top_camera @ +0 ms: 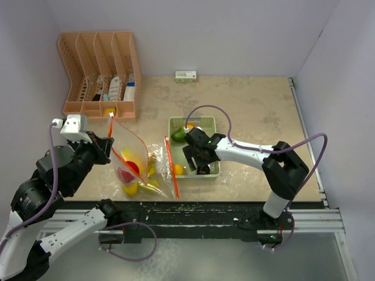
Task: Place the food in the zip-top bag and seal the zipper
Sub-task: Pick up the fake fruit from the bin.
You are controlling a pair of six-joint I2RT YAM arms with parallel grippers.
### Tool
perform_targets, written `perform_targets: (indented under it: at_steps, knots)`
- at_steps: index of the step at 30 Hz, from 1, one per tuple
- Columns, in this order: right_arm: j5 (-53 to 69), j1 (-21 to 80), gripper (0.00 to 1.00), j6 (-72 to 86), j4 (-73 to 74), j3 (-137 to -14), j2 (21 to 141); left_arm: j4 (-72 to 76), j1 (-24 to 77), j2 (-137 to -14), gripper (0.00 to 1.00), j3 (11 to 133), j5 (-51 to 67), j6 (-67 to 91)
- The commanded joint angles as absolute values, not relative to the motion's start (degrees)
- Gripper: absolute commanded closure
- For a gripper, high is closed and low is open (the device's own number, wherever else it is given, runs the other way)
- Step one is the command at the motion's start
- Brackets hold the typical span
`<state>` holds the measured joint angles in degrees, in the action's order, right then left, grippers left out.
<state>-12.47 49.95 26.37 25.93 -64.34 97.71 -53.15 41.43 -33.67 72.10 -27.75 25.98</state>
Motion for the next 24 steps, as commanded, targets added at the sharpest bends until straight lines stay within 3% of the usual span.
perform_targets:
  at_steps: [1,6,8,15,24]
  knots:
    - [-12.31,50.01,0.20,27.98,32.34,-65.00,97.15,-49.84,41.62,-32.10,1.00,71.82,-27.28,26.27]
    - [-11.85,50.01,0.23,29.90,32.47,-63.71,97.33,-49.86,41.58,-30.67,1.00,71.67,-28.14,25.25]
    - [-11.69,50.01,0.29,30.20,31.95,-63.51,98.35,-49.86,41.64,-30.36,1.00,71.68,-28.34,24.99]
    - [-11.71,50.01,0.81,30.29,31.10,-63.59,97.81,-50.26,41.64,-30.27,1.00,71.75,-28.26,25.06]
    - [-16.44,49.84,0.90,27.74,30.94,-71.13,87.32,-47.46,41.63,-32.33,1.00,69.34,-25.08,27.26]
